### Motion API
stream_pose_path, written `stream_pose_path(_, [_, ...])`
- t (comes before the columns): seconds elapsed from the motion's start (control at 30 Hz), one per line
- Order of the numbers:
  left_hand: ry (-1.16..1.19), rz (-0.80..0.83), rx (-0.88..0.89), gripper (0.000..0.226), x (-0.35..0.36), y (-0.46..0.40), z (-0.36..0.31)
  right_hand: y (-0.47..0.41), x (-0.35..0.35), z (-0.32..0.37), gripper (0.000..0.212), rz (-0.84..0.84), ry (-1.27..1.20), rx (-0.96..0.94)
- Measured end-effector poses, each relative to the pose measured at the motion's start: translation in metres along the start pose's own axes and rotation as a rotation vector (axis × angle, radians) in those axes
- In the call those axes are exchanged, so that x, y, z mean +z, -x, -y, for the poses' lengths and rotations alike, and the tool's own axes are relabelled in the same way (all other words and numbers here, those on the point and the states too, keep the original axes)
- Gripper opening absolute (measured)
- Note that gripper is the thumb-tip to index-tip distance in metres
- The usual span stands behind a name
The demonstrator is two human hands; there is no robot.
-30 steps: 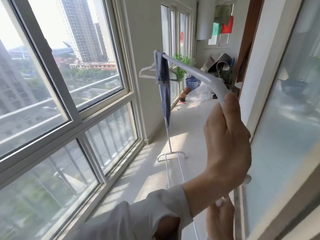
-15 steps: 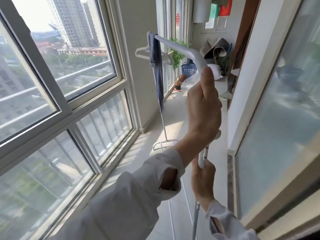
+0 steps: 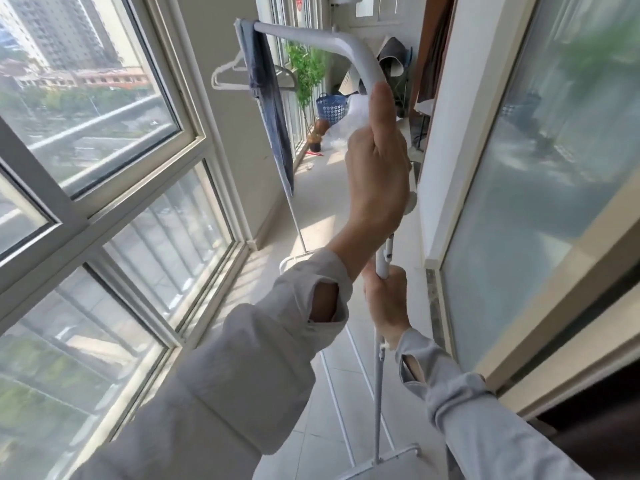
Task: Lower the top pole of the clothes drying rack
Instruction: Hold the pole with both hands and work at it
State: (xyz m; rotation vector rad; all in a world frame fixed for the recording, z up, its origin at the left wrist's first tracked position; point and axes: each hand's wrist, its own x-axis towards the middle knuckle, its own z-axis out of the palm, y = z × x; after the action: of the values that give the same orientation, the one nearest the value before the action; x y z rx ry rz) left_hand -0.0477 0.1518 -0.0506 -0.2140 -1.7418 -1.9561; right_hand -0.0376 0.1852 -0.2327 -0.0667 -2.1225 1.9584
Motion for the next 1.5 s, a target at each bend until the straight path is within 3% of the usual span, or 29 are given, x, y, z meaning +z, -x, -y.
stream_pose_path(0.37, [0.007,0.024,-0.019,0.075,0.005,-0.01,0.016,-0.017,0.003,0.006,0.038,-0.005,0.036,0.033])
stream_pose_path(0.57, [0.02,0.021,-0.072,0.063,0.017,-0.021,0.028,-0.036,0.002,-0.007,0.046,0.008,0.016,-0.003])
stream_pose_path(0.83, [-0.03,-0.072,-0.116,0.068,0.015,-0.04,0.032,-0.063,0.013,-0.016,0.039,0.107,0.054,0.007])
stream_pose_path(1.0, [-0.061,-0.065,-0.193,0.07,0.014,-0.047,0.035,-0.069,0.02,-0.014,0.038,0.023,0.049,-0.01])
stream_pose_path(1.5, [0.046,0.03,-0.177,0.06,-0.016,-0.091,0.048,-0.094,0.068,-0.013,0.041,-0.076,0.106,-0.004])
